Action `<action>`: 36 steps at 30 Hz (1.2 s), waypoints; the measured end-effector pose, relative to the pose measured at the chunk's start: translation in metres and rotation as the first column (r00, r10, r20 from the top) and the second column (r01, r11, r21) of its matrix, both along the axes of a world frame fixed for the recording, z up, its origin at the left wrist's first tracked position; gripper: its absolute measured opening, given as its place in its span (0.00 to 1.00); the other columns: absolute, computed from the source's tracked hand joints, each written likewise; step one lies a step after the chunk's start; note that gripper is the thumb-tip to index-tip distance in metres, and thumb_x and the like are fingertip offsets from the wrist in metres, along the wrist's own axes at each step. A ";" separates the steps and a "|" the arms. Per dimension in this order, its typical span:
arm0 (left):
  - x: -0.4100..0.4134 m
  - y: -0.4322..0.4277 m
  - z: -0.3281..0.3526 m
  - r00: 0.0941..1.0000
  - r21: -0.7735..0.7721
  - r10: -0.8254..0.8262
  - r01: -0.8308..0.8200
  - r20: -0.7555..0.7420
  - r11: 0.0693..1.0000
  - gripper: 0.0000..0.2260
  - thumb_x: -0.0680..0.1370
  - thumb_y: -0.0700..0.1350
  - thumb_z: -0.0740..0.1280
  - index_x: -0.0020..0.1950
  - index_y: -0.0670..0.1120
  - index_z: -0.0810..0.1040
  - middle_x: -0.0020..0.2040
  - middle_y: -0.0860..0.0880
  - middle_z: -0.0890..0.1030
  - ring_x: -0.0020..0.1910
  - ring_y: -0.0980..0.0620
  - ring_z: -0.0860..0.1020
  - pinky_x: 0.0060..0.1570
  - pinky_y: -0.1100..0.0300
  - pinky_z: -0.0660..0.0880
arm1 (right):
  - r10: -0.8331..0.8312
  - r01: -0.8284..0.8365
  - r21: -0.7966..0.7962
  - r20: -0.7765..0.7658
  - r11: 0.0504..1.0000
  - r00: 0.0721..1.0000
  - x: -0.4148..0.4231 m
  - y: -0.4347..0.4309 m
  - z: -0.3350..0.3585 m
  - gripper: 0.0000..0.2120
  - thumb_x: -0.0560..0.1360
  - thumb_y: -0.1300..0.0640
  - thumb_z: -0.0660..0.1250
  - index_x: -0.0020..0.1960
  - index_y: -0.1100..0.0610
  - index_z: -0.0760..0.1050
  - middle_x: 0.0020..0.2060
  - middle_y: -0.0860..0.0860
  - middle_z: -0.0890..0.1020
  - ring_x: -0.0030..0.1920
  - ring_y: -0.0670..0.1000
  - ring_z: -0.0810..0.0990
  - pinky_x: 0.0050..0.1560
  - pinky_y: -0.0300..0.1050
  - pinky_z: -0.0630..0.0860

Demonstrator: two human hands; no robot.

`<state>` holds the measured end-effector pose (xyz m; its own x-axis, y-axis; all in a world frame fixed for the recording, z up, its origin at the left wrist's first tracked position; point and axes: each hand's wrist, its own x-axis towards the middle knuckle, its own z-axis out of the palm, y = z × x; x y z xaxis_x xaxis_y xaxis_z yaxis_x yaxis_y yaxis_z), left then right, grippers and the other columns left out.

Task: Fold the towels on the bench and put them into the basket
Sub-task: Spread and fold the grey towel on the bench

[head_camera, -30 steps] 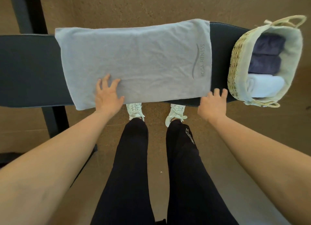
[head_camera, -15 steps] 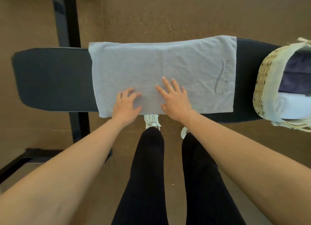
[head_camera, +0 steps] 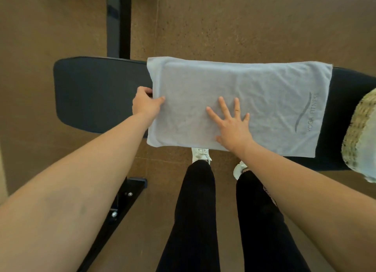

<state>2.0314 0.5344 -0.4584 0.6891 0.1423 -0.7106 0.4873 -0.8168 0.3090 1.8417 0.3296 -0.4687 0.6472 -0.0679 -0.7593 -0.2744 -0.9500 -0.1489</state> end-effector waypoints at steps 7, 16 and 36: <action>0.009 0.020 -0.006 0.991 -0.130 0.119 -0.126 -0.063 0.983 0.09 0.75 0.48 0.76 0.49 0.46 0.79 0.48 0.50 0.83 0.47 0.49 0.82 0.48 0.49 0.81 | 0.005 -0.005 -0.022 -0.007 1.000 1.000 0.001 0.002 -0.001 0.54 0.77 0.47 0.72 0.79 0.36 0.29 0.80 0.49 0.28 0.78 0.69 0.30 0.72 0.80 0.54; -0.005 0.066 0.002 0.984 0.070 0.165 -0.170 0.071 0.983 0.09 0.78 0.55 0.70 0.53 0.52 0.77 0.49 0.53 0.81 0.48 0.49 0.81 0.44 0.53 0.78 | 0.013 -0.014 -0.039 -0.010 0.999 1.000 0.001 0.003 0.000 0.53 0.76 0.46 0.73 0.80 0.37 0.32 0.80 0.50 0.30 0.78 0.69 0.31 0.72 0.80 0.54; -0.099 0.070 0.013 0.904 -0.082 0.416 -0.424 -0.099 0.902 0.07 0.79 0.47 0.73 0.51 0.45 0.78 0.47 0.50 0.80 0.49 0.50 0.79 0.43 0.61 0.73 | -0.186 0.176 0.069 0.178 0.982 0.966 0.014 0.032 0.027 0.36 0.74 0.48 0.71 0.79 0.48 0.62 0.76 0.54 0.64 0.74 0.60 0.62 0.69 0.58 0.63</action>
<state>1.9324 0.6043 -0.4455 0.5232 0.3329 -0.7845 0.8040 -0.4981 0.3248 1.8559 0.3620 -0.4421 0.7561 -0.1602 -0.6346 -0.4046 -0.8765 -0.2609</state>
